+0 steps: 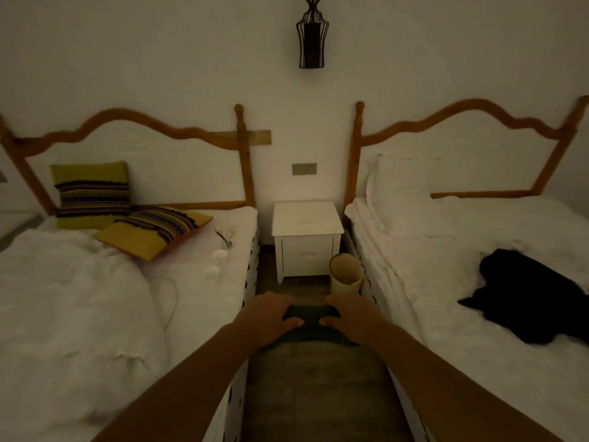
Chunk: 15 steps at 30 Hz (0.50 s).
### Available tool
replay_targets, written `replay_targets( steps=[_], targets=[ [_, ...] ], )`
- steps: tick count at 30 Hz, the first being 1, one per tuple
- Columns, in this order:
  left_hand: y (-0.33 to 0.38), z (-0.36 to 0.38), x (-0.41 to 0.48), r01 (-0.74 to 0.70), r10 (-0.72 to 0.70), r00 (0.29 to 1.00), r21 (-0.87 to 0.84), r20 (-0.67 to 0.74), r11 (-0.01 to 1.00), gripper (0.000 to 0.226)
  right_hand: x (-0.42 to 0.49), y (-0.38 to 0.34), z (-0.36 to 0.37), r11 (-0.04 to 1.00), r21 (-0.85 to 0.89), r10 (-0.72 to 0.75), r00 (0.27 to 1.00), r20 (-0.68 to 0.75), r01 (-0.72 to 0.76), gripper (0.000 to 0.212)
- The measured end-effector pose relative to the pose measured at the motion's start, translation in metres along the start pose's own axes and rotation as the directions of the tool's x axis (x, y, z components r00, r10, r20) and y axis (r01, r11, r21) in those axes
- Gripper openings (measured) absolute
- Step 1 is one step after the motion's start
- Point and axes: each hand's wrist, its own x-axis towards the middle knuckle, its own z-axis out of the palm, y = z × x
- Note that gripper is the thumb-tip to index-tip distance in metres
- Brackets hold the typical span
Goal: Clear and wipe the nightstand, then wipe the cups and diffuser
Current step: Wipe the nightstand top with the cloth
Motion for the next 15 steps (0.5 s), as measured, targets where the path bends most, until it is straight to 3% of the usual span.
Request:
replay_targets(
  steps=[3, 11, 15],
  targets=[
    [-0.012, -0.015, 0.061, 0.032, -0.031, 0.999, -0.044, 0.017, 0.999, 0.022, 0.058, 0.031, -0.025, 1.0, -0.01, -0.009, 1.0, 0.01, 0.009, 0.021],
    [-0.077, -0.026, 0.21, 0.067, -0.063, 0.997, -0.074, 0.053, 0.995, 0.018, 0.203, 0.087, -0.062, 1.0, 0.009, 0.002, 0.998, 0.061, -0.003, 0.013],
    [-0.127, -0.029, 0.299, 0.113, -0.104, 0.99, -0.1, 0.09, 0.989, 0.017, 0.29, 0.114, -0.068, 0.996, -0.088, 0.023, 0.999, 0.029, -0.02, 0.026]
  ],
)
